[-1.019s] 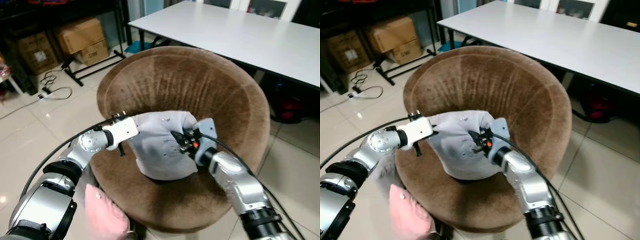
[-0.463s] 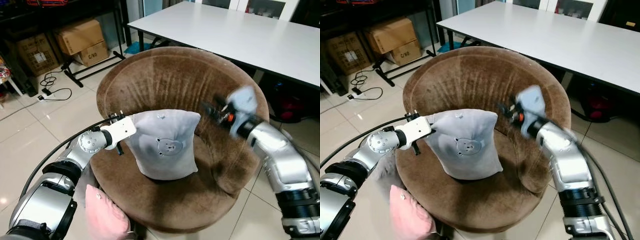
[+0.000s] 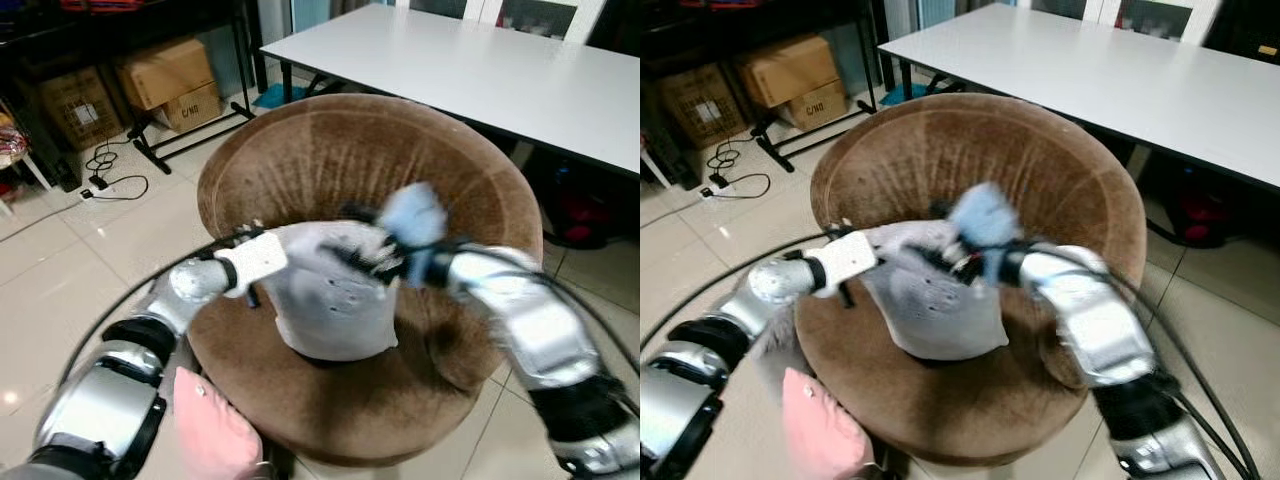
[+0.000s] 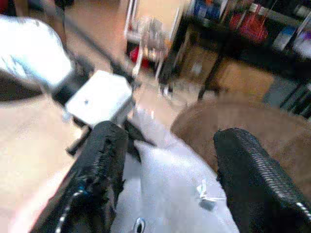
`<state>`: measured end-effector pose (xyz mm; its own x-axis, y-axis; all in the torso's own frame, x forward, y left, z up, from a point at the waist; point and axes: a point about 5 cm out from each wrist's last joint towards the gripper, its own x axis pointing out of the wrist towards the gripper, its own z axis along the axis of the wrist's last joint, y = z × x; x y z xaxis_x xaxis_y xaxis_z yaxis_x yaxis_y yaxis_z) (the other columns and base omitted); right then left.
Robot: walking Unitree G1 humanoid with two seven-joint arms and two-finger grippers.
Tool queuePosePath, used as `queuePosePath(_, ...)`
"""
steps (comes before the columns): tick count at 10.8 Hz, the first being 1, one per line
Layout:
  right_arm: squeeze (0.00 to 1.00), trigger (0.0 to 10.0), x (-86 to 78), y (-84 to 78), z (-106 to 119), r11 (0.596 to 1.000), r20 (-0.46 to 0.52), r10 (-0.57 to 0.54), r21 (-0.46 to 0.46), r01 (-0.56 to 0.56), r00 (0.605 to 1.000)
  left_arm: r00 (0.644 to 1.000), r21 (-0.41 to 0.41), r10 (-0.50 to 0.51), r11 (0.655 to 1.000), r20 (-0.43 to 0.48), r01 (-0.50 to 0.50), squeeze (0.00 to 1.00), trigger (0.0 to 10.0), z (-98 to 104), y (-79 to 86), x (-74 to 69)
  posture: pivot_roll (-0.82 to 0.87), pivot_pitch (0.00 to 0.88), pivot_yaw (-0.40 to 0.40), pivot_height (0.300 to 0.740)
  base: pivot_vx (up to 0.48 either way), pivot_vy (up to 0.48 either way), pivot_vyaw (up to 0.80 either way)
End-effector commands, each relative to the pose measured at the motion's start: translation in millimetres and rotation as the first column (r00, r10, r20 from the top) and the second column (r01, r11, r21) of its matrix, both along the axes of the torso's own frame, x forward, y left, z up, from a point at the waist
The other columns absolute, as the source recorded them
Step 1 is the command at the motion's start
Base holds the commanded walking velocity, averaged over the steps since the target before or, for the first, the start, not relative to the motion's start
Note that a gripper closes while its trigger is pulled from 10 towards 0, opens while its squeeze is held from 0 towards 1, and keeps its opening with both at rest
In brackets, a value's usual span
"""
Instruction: Move the pillow to the sofa from floor
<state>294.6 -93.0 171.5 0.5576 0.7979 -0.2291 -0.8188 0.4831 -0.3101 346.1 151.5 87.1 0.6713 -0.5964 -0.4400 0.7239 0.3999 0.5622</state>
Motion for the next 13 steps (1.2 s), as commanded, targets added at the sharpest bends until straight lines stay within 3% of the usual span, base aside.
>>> queuePosePath(1,1.0,10.0,9.4,7.0,-14,0.992,0.01,-0.044,-0.118,0.045,0.999,0.996,0.012,-0.085,0.996,-0.008,0.085,0.0,0.0,-3,-15.5,-4.4,-0.15,0.0,0.087,0.74,0.0,0.0,0.0)
queuePosePath(2,1.0,10.0,10.9,8.5,-17,0.99,0.009,-0.053,-0.13,0.054,0.999,0.995,0.011,-0.094,0.995,-0.012,0.094,0.0,0.0,-4,-17.4,-5.7,-0.15,0.0,0.087,0.74,0.0,0.0,0.0)
queuePosePath(4,1.0,10.0,14.1,13.2,-37,0.952,-0.007,-0.011,-0.306,0.008,1.0,0.991,0.006,-0.129,0.992,-0.036,0.129,0.0,0.0,-15,-22.8,-14.9,-0.14,0.0,0.078,0.74,0.0,0.0,0.0)
queuePosePath(5,1.0,10.0,15.7,12.9,-39,0.941,-0.003,-0.011,-0.338,0.009,1.0,0.989,0.005,-0.142,0.99,-0.041,0.142,0.0,0.0,-17,-24.8,-17.1,-0.14,0.0,0.073,0.74,0.0,0.0,0.0)
queuePosePath(7,1.0,10.0,20.0,5.6,-55,0.878,-0.019,-0.034,-0.478,0.02,0.999,0.983,0.005,-0.175,0.984,-0.051,0.176,0.0,0.0,-21,-29.5,-23.2,-0.13,0.0,0.062,0.74,0.0,0.0,0.0)
queuePosePath(8,0.88,10.0,20.1,3.6,-59,0.871,-0.034,-0.051,-0.49,0.028,0.998,0.98,0.007,-0.191,0.981,-0.057,0.192,0.0,0.0,-23,-30.6,-26.0,-0.13,0.0,0.062,0.74,0.0,0.0,0.0)
queuePosePath(9,0.0,8.0,19.5,3.5,-60,0.871,-0.041,-0.052,-0.49,0.026,0.998,0.979,0.008,-0.194,0.981,-0.058,0.195,0.0,0.0,-24,-30.7,-26.8,-0.13,0.0,0.064,0.74,0.0,0.0,0.0)
queuePosePath(10,0.0,0.0,18.1,5.2,-61,0.882,-0.05,-0.049,-0.47,0.02,0.998,0.979,0.009,-0.194,0.981,-0.06,0.195,0.0,0.0,-24,-30.2,-27.1,-0.13,0.0,0.068,0.74,0.0,0.0,0.0)
queuePosePath(13,0.0,0.0,17.0,9.1,-61,0.899,-0.045,-0.051,-0.437,0.026,0.998,0.982,0.02,-0.181,0.983,-0.057,0.182,0.0,0.0,-23,-27.4,-25.0,-0.14,0.0,0.08,0.74,0.0,0.0,0.0)
